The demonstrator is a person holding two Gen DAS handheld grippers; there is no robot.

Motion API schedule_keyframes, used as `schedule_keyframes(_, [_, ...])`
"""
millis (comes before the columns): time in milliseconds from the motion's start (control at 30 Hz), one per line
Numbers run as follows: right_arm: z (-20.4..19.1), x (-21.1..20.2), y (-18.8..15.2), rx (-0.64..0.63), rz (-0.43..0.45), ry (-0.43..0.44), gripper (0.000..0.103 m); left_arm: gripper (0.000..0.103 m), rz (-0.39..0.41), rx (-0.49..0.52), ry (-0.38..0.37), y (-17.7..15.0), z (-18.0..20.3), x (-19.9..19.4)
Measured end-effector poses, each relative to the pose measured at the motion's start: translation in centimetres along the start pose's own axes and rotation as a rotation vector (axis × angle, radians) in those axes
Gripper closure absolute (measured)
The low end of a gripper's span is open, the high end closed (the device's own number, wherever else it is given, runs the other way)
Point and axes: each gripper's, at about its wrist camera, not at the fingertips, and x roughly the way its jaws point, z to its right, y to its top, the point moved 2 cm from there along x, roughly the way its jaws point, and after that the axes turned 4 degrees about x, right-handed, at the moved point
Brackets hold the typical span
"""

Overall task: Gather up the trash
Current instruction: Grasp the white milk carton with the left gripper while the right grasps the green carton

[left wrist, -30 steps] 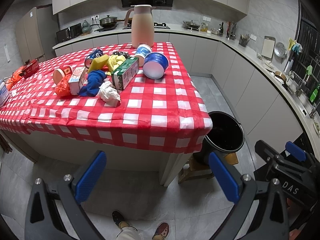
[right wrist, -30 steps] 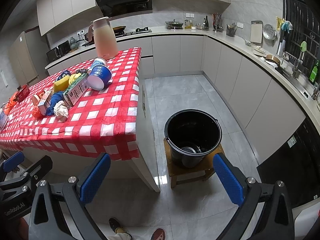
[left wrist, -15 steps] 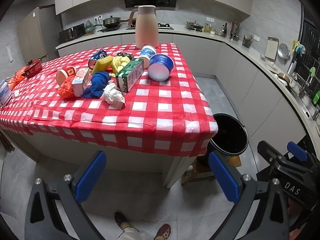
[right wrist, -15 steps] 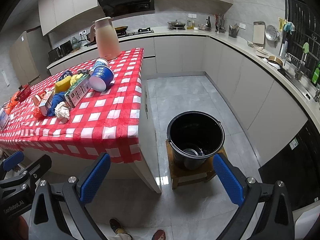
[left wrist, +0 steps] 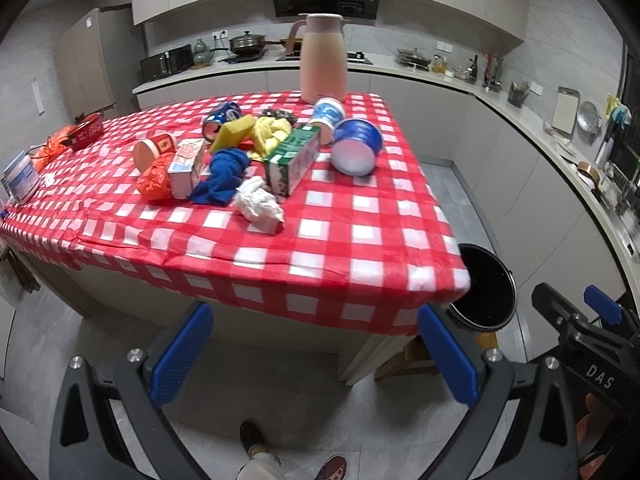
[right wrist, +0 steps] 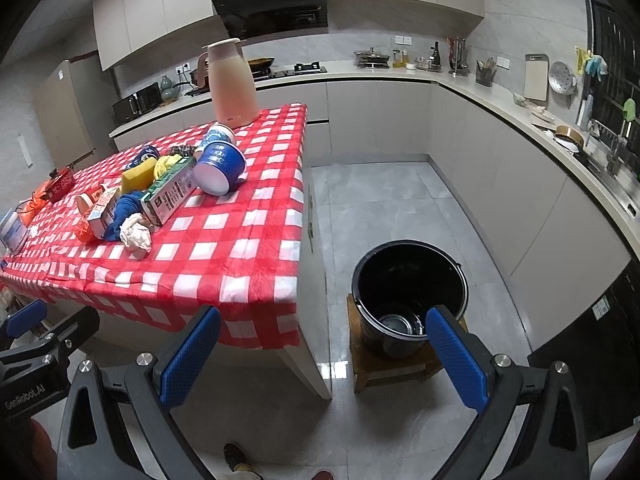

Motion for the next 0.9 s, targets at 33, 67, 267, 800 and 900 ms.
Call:
schedule_keyframes(33, [-0.3, 0.2, 0.2, -0.002, -0.001, 0.003, 0.000, 0.000, -0.002, -0.007, 0.004, 0.2, -0.4, 0.2])
schedule_keyframes(67, [-0.6, 0.4, 0.3, -0.004, -0.002, 0.007, 0.000, 0.000, -0.003, -0.013, 0.008, 0.4, -0.9, 0.5])
schedule_keyframes(267, [-3.2, 2.2, 1.5, -0.016, 0.001, 0.023, 0.000, 0.000, -0.008, -0.033, 0.021, 1.8, -3.7, 2.3])
schedule_keyframes(800, [-13.0, 9.5, 6.5, 0.027, -0.034, 0.015, 0.000, 0.001, -0.060, -0.021, -0.008, 8.3, -12.5, 10.2])
schedule_keyframes(900, [-14.9, 10.8, 7.3, 0.036, -0.033, 0.017, 0.000, 0.006, -0.059, -0.009, -0.018, 9.4, -13.8, 11.8])
